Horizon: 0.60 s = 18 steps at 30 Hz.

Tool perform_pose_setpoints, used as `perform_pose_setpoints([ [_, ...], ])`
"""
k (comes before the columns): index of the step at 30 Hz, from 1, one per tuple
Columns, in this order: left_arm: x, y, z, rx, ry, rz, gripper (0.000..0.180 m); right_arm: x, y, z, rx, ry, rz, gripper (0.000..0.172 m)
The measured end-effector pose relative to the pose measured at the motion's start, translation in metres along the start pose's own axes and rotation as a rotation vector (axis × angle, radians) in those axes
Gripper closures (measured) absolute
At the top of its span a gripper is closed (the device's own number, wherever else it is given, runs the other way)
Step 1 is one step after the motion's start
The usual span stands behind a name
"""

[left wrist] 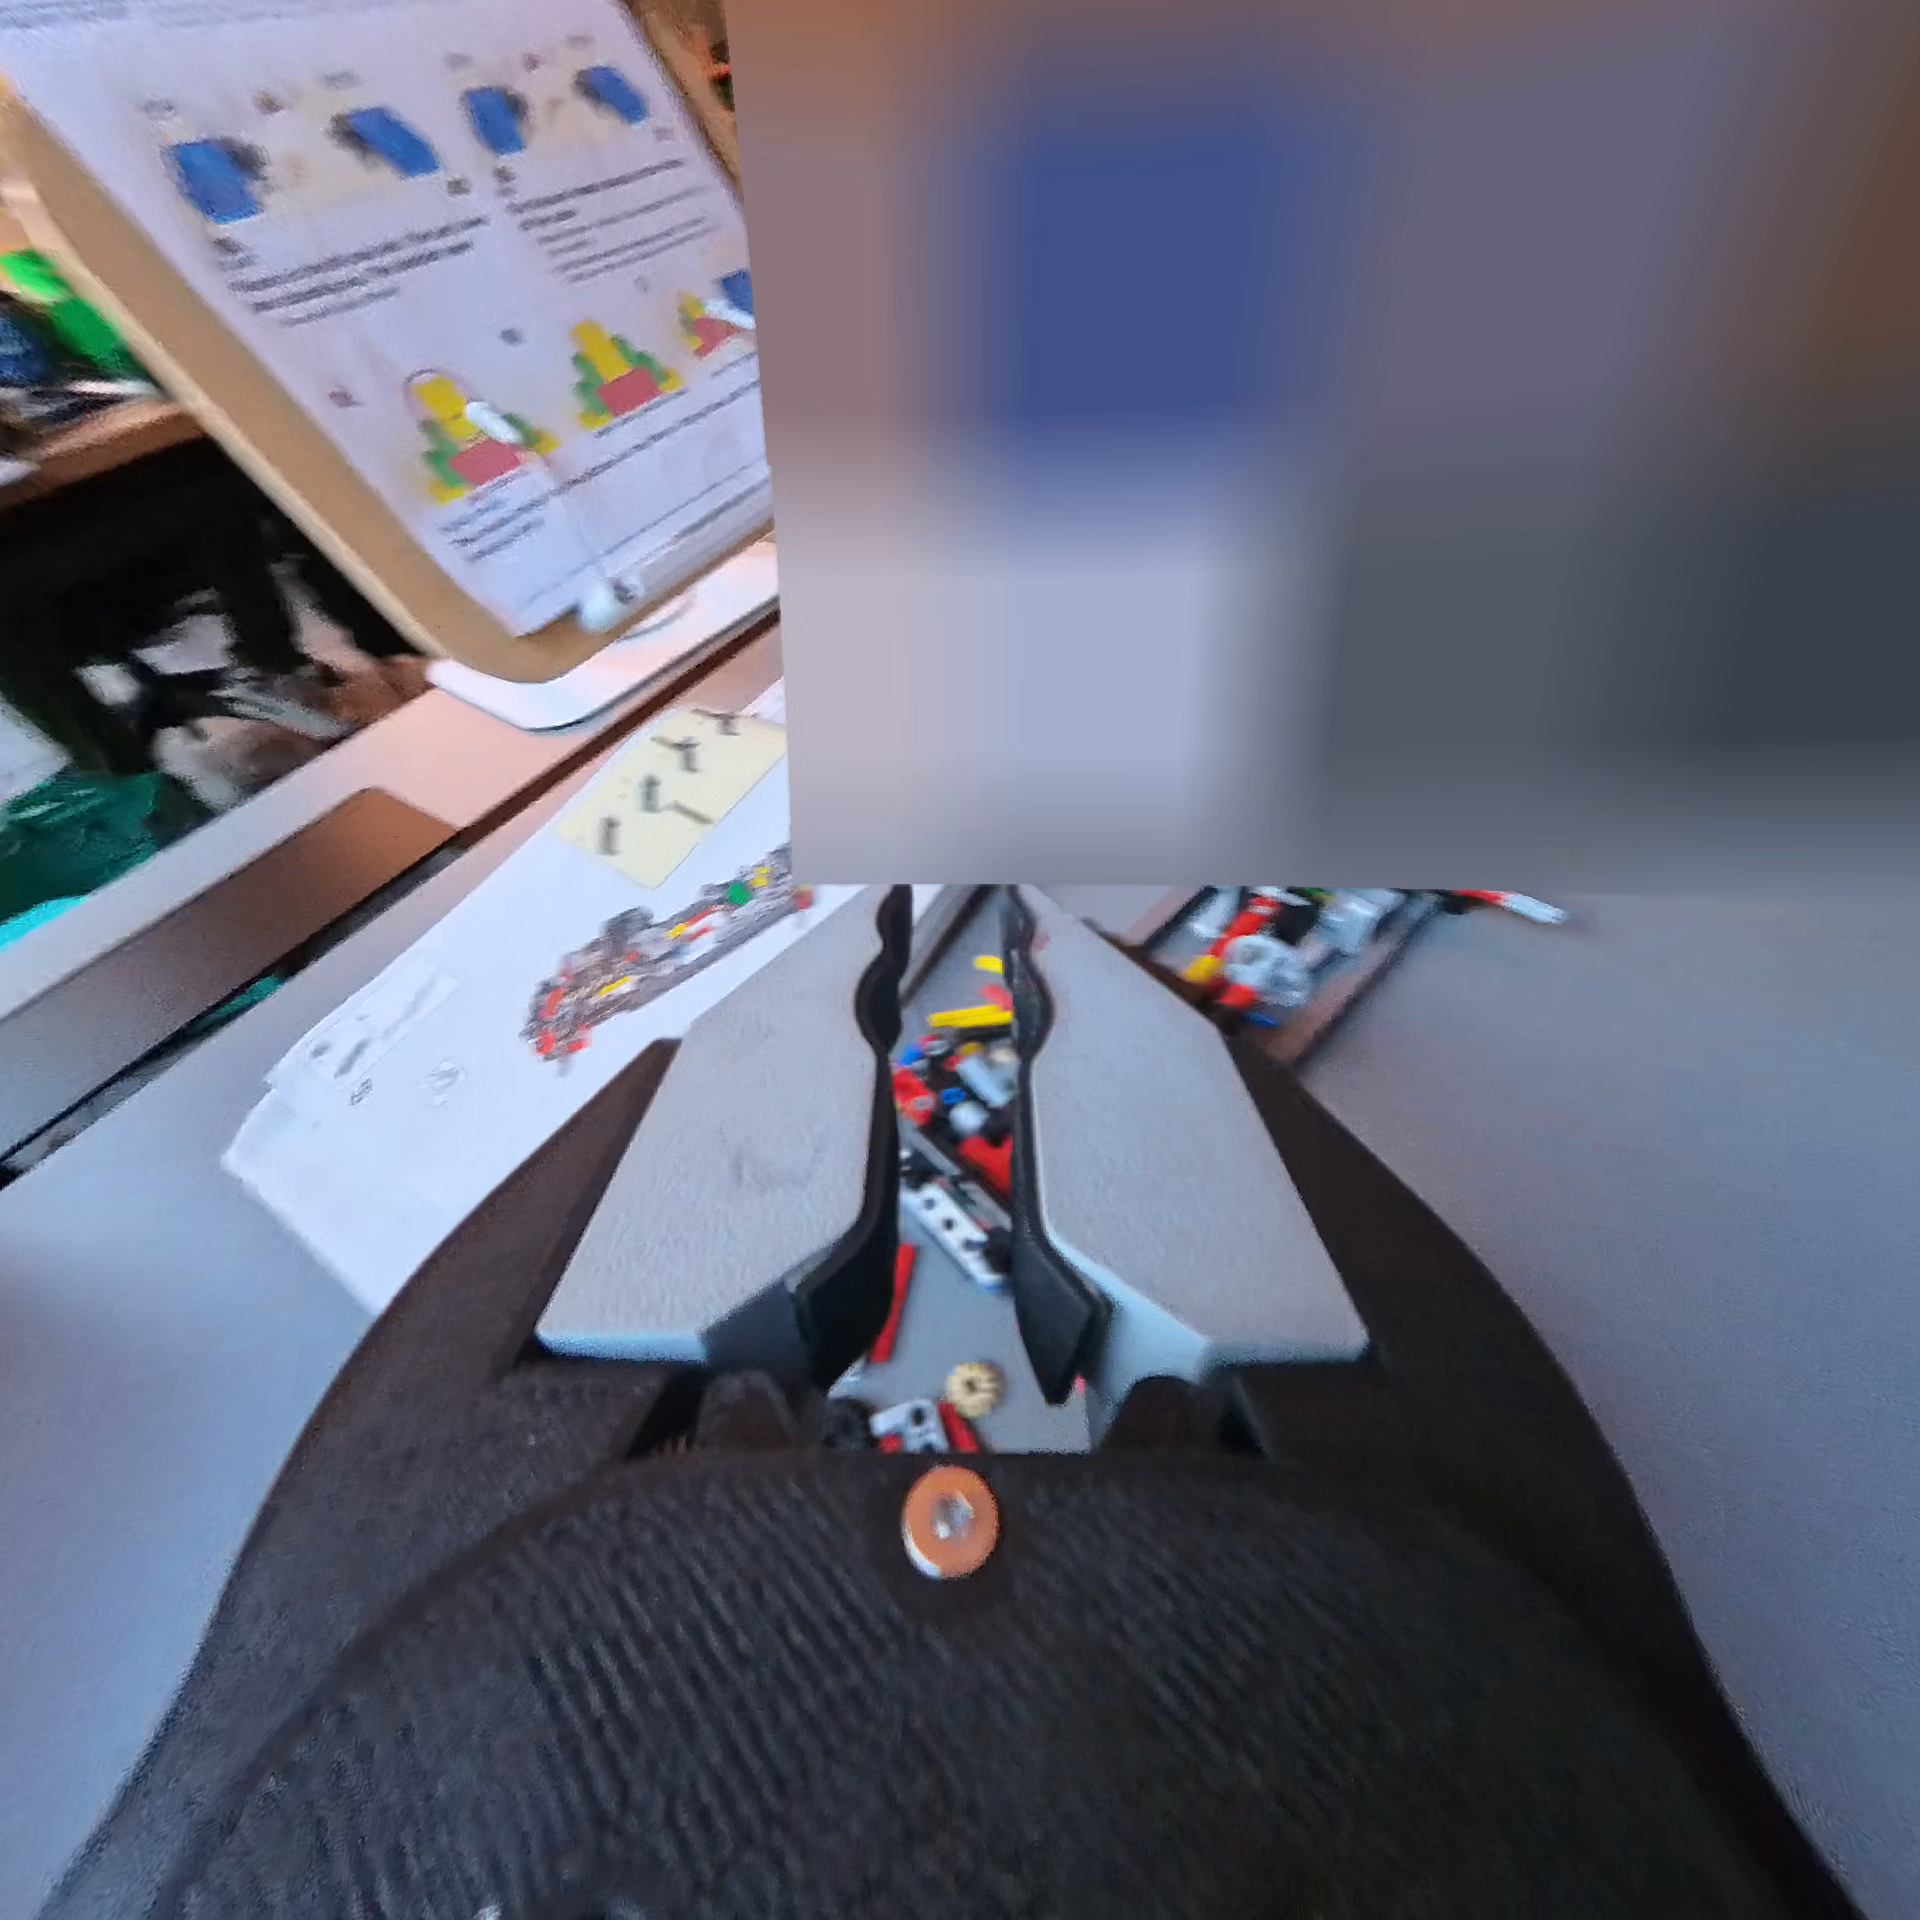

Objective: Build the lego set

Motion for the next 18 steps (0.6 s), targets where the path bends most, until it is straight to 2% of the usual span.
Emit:
perform_pose_setpoints([
  [3, 0.007, 0.030, 0.005, -0.176, -0.128, 0.008, 0.163, 0.002, 0.001, -0.003, -0.014, 0.030, -0.005, 0.171],
  [6, 0.005, 0.064, 0.024, -0.172, -0.309, 0.120, 0.158, 0.003, 0.000, -0.006, -0.032, 0.052, -0.016, 0.171],
  [9, -0.003, 0.099, 0.044, -0.118, -0.453, 0.308, 0.152, 0.003, -0.002, -0.008, -0.045, 0.059, -0.026, 0.171],
  [12, -0.011, 0.114, 0.061, -0.049, -0.594, 0.455, 0.146, 0.003, -0.003, -0.010, -0.050, 0.066, -0.031, 0.171],
  [14, -0.005, 0.114, 0.070, -0.033, -0.668, 0.537, 0.129, 0.003, -0.004, -0.010, -0.047, 0.072, -0.030, 0.171],
  [17, 0.012, 0.107, 0.084, -0.132, -0.727, 0.586, 0.094, 0.003, -0.004, -0.010, -0.031, 0.072, -0.024, 0.171],
  [18, 0.014, 0.102, 0.091, -0.158, -0.760, 0.606, 0.091, 0.003, -0.004, -0.009, -0.024, 0.067, -0.021, 0.171],
])
Point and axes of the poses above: each gripper's, where its closed fingertips meet, z out along the fingers, x out of its top, y = z × x across the jaws, the point moved 9 cm from there along -z, back along the fingers, and after that the axes turned 12 degrees about -z, right-handed, at the moved point
